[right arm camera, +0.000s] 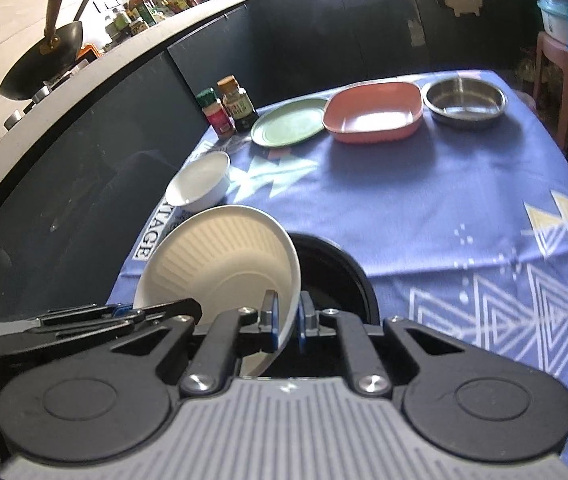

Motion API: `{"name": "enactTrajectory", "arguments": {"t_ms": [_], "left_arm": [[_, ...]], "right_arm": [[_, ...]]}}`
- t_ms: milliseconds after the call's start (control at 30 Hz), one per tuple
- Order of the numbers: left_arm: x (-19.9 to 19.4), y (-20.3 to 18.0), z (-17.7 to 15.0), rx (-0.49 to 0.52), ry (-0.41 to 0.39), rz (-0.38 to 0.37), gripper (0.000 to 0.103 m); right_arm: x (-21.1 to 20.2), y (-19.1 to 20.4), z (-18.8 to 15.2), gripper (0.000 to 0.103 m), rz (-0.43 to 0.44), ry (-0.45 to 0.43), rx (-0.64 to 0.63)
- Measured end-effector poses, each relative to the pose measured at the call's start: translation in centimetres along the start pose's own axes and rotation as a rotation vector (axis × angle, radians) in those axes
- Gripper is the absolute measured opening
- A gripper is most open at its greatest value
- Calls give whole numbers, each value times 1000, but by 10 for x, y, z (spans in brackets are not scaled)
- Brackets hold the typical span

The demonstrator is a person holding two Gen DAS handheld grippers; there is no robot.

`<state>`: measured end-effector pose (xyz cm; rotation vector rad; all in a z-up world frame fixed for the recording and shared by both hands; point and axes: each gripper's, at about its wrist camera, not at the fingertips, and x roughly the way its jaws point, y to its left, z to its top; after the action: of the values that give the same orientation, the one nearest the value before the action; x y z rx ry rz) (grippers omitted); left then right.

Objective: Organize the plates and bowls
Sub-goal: 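Lift the cream ribbed bowl with both grippers and lower it into the black bowl, then open both grippers and move them to the small white bowl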

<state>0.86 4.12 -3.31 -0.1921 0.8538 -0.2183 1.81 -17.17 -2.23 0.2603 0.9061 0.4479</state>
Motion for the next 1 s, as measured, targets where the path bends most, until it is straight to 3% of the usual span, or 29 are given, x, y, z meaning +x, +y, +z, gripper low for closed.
{"name": "enactTrajectory", "arguments": {"t_ms": [467, 1000], "left_arm": [[-1, -5, -13, 24, 24, 26, 17], [14, -3, -9, 15, 47, 64, 21]], "right_arm": [[-2, -5, -20, 9, 17, 24, 23], [9, -13, -19, 9, -10, 29, 46]]}}
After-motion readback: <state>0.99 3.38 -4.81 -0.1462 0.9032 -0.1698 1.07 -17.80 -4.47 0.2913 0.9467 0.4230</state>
